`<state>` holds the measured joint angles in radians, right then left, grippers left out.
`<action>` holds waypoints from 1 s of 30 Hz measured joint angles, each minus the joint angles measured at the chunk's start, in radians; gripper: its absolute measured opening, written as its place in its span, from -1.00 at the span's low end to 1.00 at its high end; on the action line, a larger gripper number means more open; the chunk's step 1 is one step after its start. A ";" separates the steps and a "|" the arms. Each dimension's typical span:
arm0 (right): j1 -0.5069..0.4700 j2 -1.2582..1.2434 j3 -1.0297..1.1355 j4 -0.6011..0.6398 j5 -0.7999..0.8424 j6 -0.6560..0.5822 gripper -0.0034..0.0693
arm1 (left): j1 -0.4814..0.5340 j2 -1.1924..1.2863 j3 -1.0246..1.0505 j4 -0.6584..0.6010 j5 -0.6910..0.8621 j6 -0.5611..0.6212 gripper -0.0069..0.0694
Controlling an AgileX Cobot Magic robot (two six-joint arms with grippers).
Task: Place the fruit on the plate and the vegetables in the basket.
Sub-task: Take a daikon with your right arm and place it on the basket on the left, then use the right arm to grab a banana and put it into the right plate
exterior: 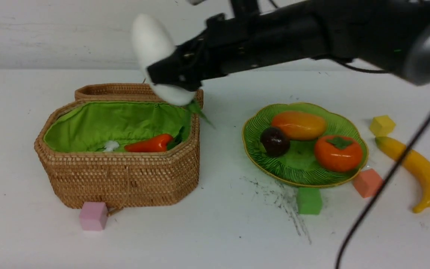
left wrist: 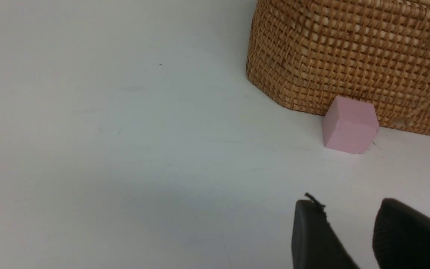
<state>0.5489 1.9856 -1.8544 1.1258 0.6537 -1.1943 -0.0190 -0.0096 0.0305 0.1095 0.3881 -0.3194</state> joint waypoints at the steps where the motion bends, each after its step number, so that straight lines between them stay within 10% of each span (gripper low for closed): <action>1: 0.014 0.039 -0.029 0.011 -0.010 -0.019 0.59 | 0.000 0.000 0.000 0.000 0.000 0.000 -0.19; 11: 0.093 0.273 -0.211 0.027 -0.097 -0.056 0.60 | 0.000 0.000 0.000 0.000 0.000 0.000 -0.19; 17: 0.093 0.265 -0.219 -0.012 -0.076 0.013 0.96 | 0.000 0.000 0.000 0.000 0.000 0.000 -0.19; 30: 0.048 0.166 -0.220 -0.183 0.095 0.123 0.85 | 0.000 0.000 0.000 0.000 0.000 0.000 -0.19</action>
<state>0.5970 2.1515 -2.0746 0.9431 0.7491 -1.0717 -0.0190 -0.0096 0.0305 0.1095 0.3881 -0.3194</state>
